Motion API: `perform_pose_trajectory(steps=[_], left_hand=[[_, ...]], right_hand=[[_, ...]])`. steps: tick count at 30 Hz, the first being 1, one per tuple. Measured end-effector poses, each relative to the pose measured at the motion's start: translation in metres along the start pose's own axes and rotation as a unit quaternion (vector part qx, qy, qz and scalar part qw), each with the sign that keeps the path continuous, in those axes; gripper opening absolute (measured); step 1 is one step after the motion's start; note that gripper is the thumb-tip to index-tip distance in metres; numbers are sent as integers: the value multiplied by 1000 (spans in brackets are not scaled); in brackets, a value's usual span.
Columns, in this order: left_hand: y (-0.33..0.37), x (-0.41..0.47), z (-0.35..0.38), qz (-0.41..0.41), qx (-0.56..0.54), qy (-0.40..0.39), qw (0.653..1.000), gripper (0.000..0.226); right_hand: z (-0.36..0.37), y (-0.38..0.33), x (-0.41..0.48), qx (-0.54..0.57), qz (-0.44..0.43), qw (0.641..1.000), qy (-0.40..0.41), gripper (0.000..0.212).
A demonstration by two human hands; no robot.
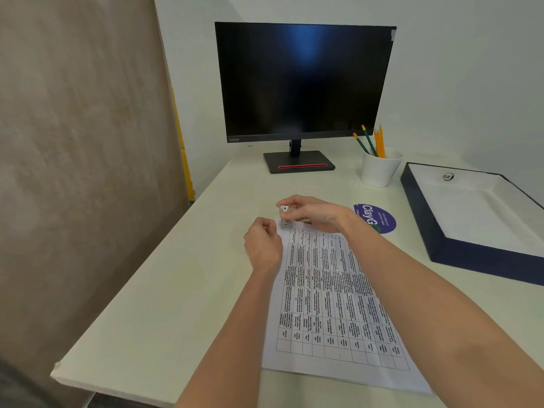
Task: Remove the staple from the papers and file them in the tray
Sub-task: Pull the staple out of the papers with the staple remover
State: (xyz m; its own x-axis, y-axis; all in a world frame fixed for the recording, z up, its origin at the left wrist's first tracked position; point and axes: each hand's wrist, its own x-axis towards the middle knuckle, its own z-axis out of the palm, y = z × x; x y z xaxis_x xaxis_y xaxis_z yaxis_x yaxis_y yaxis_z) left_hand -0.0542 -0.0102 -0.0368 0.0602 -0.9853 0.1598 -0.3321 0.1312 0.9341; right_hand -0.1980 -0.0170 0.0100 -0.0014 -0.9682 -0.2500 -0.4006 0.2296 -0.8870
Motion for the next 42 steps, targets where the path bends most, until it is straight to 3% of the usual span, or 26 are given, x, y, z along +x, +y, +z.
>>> perform_pose_trajectory(steps=[4,8,12,17,42], left_hand=[[0,0,0,1,-2,-6,1000,17],[1,-1,0,-5,1,-4,1000,21],[1,-1,-1,10,2,-2,1000,17],[1,-1,0,15,3,3,1000,18],[-1,-1,-1,18,-16,7,1000,17]], right_hand=[[1,2,-2,-12,18,999,29,53],[-6,5,-5,46,3,999,7,47],[-7,6,-7,-8,47,998,29,56],[-18,10,-19,-13,61,997,41,48],[-50,29,-47,25,99,994,40,44]])
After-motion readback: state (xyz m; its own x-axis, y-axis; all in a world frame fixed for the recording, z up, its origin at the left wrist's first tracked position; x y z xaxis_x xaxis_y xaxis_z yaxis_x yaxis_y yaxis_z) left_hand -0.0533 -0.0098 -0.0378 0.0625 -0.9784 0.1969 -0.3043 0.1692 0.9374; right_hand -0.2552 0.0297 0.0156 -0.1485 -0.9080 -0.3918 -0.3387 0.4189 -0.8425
